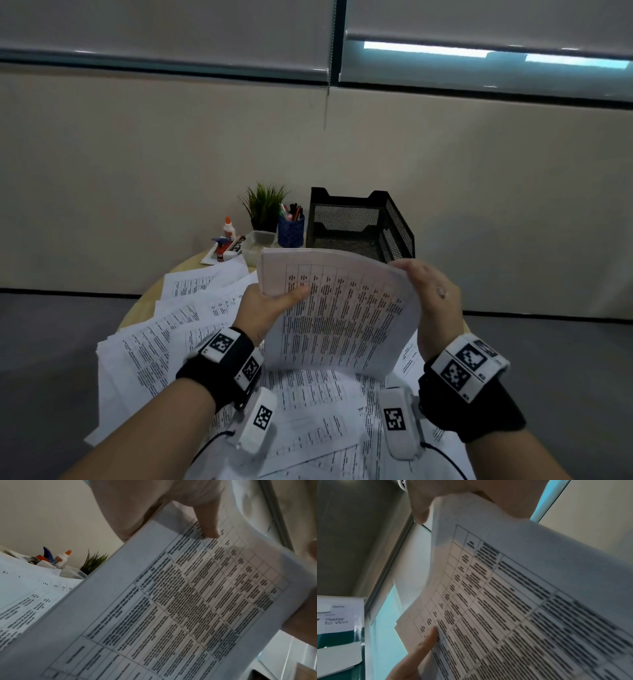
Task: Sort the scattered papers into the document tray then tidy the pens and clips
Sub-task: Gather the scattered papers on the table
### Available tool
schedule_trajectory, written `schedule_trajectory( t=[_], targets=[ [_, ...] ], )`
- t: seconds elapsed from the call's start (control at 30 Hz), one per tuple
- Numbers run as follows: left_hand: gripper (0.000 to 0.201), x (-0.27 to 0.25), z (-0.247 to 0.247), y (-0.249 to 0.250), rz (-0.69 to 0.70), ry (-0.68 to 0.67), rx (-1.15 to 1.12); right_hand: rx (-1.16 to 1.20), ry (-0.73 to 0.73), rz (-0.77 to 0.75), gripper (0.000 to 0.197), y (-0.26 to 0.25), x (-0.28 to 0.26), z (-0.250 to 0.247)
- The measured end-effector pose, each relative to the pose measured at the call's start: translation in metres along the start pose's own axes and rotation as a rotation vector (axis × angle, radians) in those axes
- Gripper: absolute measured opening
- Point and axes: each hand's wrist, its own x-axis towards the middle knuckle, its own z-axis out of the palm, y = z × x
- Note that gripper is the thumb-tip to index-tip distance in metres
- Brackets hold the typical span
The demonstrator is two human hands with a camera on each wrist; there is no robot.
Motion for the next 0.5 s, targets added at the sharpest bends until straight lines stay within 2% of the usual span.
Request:
schedule_trajectory(
  t=[0.17,0.3,0.43,0.5],
  targets=[
    [0.023,0.001,0.000,0.000,-0.007,-0.083,-0.029,0.015,0.091,0.025,0.021,0.001,0.007,0.002],
    [0.027,0.003,-0.002,0.001,-0.002,-0.156,0.000,0.009,0.146,0.014,0.015,0.004,0.013,0.001],
    [0.021,0.007,-0.004,0.000,-0.036,-0.122,0.024,0.047,0.083,-0.033,0.007,0.005,0.013,-0.002],
    [0.017,0.008,-0.007,-0.002,-0.069,-0.071,0.004,0.009,-0.007,-0.051,0.016,0.009,0.006,-0.007]
  ],
)
